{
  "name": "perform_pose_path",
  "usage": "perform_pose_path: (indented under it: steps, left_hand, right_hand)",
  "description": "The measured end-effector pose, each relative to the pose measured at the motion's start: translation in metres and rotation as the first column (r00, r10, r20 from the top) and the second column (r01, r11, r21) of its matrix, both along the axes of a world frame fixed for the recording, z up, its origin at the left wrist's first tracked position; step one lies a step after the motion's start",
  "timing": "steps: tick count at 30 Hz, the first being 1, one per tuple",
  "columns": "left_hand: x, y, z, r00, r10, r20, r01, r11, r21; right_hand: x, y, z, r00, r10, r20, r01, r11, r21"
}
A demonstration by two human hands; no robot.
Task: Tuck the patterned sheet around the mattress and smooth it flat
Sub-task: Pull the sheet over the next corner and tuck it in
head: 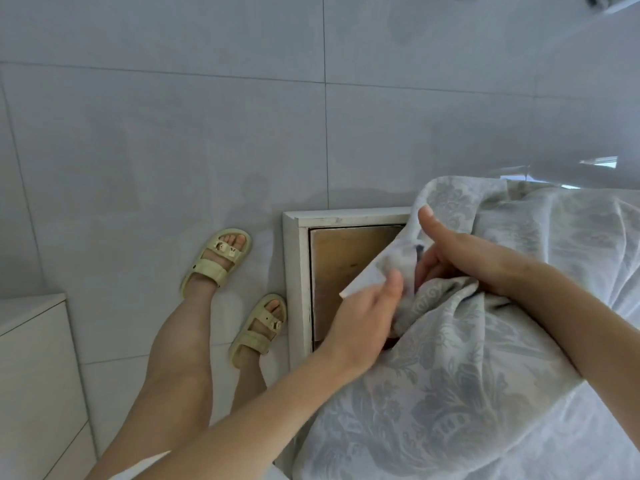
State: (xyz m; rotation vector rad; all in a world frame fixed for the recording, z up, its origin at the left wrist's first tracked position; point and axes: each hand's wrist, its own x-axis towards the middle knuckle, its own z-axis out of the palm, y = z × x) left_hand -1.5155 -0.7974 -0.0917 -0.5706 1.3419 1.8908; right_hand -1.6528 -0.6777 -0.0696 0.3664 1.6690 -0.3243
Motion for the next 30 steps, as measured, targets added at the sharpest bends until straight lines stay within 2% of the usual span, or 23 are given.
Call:
perform_pose_path:
  steps: [2, 4, 5, 6, 7, 9, 10, 11, 12, 14, 17, 19, 20, 21, 22, 23, 24, 25, 26, 28, 30]
  left_hand:
    - [0.007, 0.015, -0.019, 0.986, -0.062, 0.157, 0.042, 0.991, 0.126]
    - [0.037, 0.021, -0.059, 0.978, -0.048, 0.201, -0.006, 0.965, 0.261]
    - [0.053, 0.042, -0.108, 0.951, -0.040, 0.307, -0.016, 0.984, 0.179]
    - [0.061, 0.058, -0.150, 0.933, 0.038, 0.357, -0.091, 0.987, 0.135]
    - [0.060, 0.065, -0.165, 0.929, 0.032, 0.369, -0.089, 0.986, 0.139]
    - [0.041, 0.045, -0.109, 0.938, -0.062, 0.342, -0.030, 0.966, 0.258]
    - [0.026, 0.028, -0.066, 0.928, -0.099, 0.358, -0.035, 0.937, 0.349]
    - [0.010, 0.025, -0.041, 0.881, -0.198, 0.430, -0.008, 0.902, 0.431]
    - [0.010, 0.017, -0.030, 0.871, -0.271, 0.409, 0.050, 0.878, 0.475]
    - [0.010, -0.005, -0.028, 0.889, -0.284, 0.359, 0.111, 0.894, 0.434]
    - [0.004, -0.011, -0.050, 0.852, -0.239, 0.465, 0.072, 0.935, 0.347]
    - [0.006, -0.013, -0.058, 0.826, -0.152, 0.543, -0.054, 0.937, 0.344]
    - [0.008, -0.013, -0.062, 0.807, -0.104, 0.581, -0.115, 0.937, 0.329]
    - [0.009, -0.015, -0.068, 0.793, -0.074, 0.604, -0.158, 0.934, 0.321]
    - [0.009, -0.017, -0.073, 0.786, -0.050, 0.617, -0.180, 0.935, 0.306]
    - [0.009, -0.018, -0.080, 0.776, -0.033, 0.630, -0.194, 0.938, 0.288]
    - [0.007, -0.020, -0.084, 0.777, -0.024, 0.629, -0.196, 0.941, 0.278]
    - [0.006, -0.022, -0.089, 0.779, -0.033, 0.626, -0.192, 0.938, 0.288]
    - [0.003, -0.024, -0.092, 0.773, -0.041, 0.633, -0.191, 0.937, 0.293]
    - [0.002, -0.027, -0.100, 0.761, -0.062, 0.646, -0.189, 0.931, 0.311]
    - [0.001, -0.033, -0.109, 0.770, -0.078, 0.633, -0.164, 0.934, 0.316]
  right_hand:
    - [0.002, 0.003, -0.010, 0.971, 0.132, -0.200, -0.119, 0.990, 0.072]
    - [0.004, 0.002, -0.017, 0.920, 0.154, -0.360, -0.153, 0.988, 0.031]
    - [0.003, 0.001, -0.019, 0.916, 0.127, -0.380, -0.150, 0.988, -0.032]
    - [0.003, 0.002, -0.021, 0.933, 0.109, -0.344, -0.149, 0.984, -0.093]
    - [0.003, 0.004, -0.022, 0.962, 0.116, -0.248, -0.153, 0.979, -0.134]
    - [0.002, 0.009, -0.022, 0.972, 0.199, 0.122, -0.185, 0.976, -0.118]
    - [0.001, 0.012, -0.022, 0.912, 0.249, 0.325, -0.230, 0.969, -0.096]
    - [0.000, 0.011, -0.022, 0.839, 0.290, 0.461, -0.279, 0.956, -0.093]
    - [-0.002, 0.009, -0.026, 0.796, 0.315, 0.517, -0.315, 0.945, -0.091]
    - [-0.005, 0.001, -0.037, 0.793, 0.323, 0.518, -0.336, 0.939, -0.071]
    - [-0.009, -0.017, -0.054, 0.803, 0.388, 0.453, -0.412, 0.910, -0.048]
    - [-0.011, -0.021, -0.062, 0.880, 0.388, 0.274, -0.409, 0.912, 0.023]
    - [-0.012, -0.021, -0.064, 0.924, 0.361, 0.121, -0.370, 0.927, 0.059]
    - [-0.014, -0.020, -0.067, 0.955, 0.293, -0.037, -0.292, 0.956, 0.035]
    - [-0.016, -0.019, -0.069, 0.974, 0.168, -0.151, -0.180, 0.982, -0.064]
    - [-0.019, -0.019, -0.068, 0.985, 0.022, -0.170, -0.052, 0.984, -0.173]
    - [-0.020, -0.017, -0.067, 0.990, -0.095, -0.103, 0.067, 0.966, -0.250]
    - [-0.022, -0.016, -0.064, 0.993, -0.116, -0.008, 0.110, 0.957, -0.267]
    - [-0.022, -0.015, -0.061, 0.996, -0.039, 0.077, 0.057, 0.967, -0.250]
    - [-0.024, -0.020, -0.058, 0.959, 0.207, 0.192, -0.175, 0.970, -0.171]
    - [-0.025, -0.033, -0.068, 0.912, 0.310, 0.269, -0.305, 0.950, -0.060]
